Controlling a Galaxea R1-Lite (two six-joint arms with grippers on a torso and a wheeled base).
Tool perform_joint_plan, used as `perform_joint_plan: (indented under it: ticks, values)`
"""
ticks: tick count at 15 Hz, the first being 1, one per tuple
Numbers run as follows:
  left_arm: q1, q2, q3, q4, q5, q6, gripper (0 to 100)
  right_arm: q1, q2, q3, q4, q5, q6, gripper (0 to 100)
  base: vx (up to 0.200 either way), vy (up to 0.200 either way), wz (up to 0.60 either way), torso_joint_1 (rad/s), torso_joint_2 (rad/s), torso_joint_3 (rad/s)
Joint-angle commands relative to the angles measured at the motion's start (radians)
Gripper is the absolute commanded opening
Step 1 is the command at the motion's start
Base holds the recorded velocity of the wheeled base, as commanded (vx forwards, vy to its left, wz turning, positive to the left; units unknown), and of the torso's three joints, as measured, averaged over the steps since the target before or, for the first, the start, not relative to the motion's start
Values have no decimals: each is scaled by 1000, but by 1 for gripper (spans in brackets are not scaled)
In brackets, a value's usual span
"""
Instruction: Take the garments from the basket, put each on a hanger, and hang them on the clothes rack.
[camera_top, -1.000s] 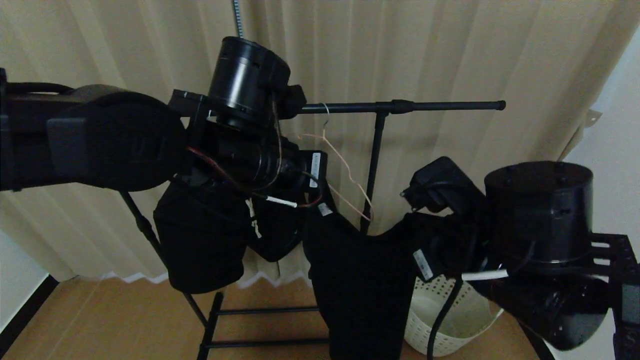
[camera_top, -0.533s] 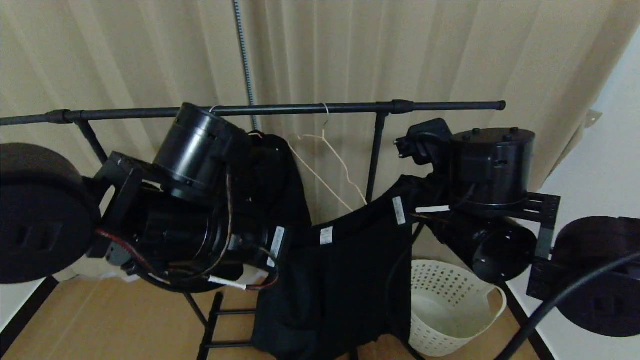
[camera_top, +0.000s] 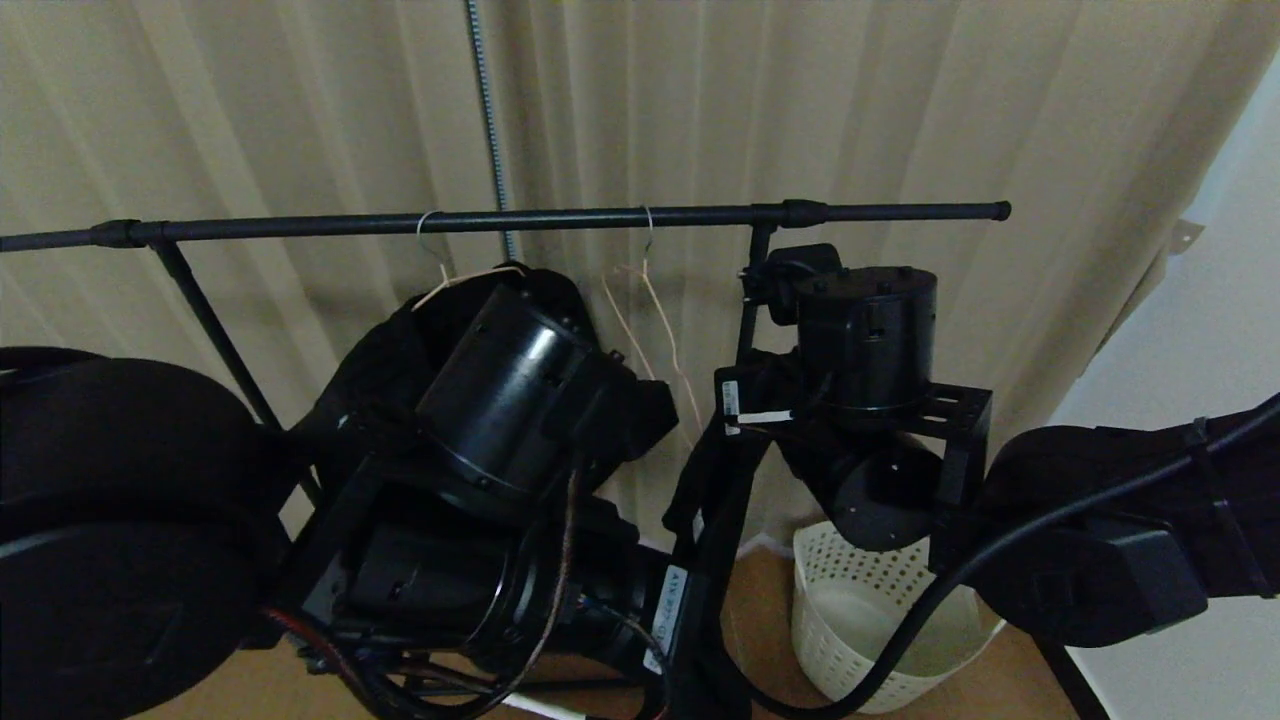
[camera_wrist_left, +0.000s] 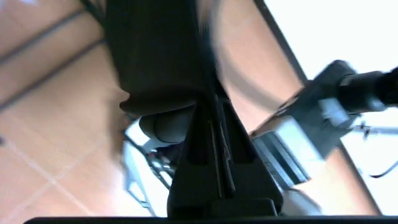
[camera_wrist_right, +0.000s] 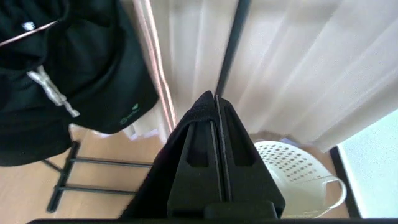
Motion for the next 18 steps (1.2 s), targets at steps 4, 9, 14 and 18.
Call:
perform_joint_plan:
  ticks: [4,9,14,18]
  values:
    - [1,51,-40,1,2,-16,0,-18,-48,6,9,0,0,0,0,0,0,0,0,0]
    - [147,49,-34,-35,59,-19,0,-125,-203,94,52,2,-103,0,0,0,0,0,0,0]
    - [173,57,-31,-41,62,32,100,-133,-248,125,53,-1,-132,0,0,0,0,0,0,0]
    - [191,38,-25,-41,61,38,100,-133,-248,123,49,-1,-133,0,0,0,0,0,0,0]
